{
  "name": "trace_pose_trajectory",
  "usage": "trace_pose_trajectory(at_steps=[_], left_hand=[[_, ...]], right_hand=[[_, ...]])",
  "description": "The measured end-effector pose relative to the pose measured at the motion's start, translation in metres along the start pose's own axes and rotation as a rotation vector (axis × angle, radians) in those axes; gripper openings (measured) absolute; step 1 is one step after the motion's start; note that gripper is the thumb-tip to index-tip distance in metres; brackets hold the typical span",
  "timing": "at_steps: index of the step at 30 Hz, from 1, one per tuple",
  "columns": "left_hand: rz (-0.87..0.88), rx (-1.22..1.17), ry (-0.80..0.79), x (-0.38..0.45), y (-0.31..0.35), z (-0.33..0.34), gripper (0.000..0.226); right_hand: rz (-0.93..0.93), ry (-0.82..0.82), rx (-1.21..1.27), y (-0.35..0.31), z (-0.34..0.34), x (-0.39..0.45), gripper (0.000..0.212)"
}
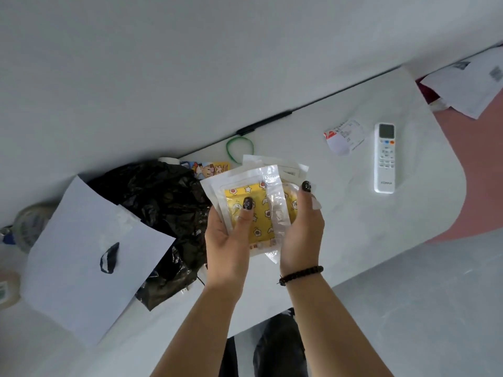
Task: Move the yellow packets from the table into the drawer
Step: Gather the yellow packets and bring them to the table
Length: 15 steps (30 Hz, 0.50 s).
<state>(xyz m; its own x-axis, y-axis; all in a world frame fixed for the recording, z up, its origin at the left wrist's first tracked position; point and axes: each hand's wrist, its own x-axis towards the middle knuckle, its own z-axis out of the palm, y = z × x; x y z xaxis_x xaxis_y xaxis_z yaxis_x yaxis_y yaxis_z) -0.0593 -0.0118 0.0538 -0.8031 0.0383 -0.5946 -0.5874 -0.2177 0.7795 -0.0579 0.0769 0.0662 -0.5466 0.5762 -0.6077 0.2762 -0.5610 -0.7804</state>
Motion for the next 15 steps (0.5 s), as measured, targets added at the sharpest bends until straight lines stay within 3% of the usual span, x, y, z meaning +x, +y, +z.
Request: trace_pose_trajectory(at_steps=[4,15], left_hand=[[-0.009,0.009,0.092,-0.028,-0.001,-0.002,0.02],[0.028,-0.235,0.432,-0.133,0.012,-0.032,0.015]], right_hand=[[-0.03,-0.064,-0.072,-0.004,-0.019,-0.013,0.019],[-0.099,-0.562,-0.531,-0.023,-0.031,-0.091,0.031]])
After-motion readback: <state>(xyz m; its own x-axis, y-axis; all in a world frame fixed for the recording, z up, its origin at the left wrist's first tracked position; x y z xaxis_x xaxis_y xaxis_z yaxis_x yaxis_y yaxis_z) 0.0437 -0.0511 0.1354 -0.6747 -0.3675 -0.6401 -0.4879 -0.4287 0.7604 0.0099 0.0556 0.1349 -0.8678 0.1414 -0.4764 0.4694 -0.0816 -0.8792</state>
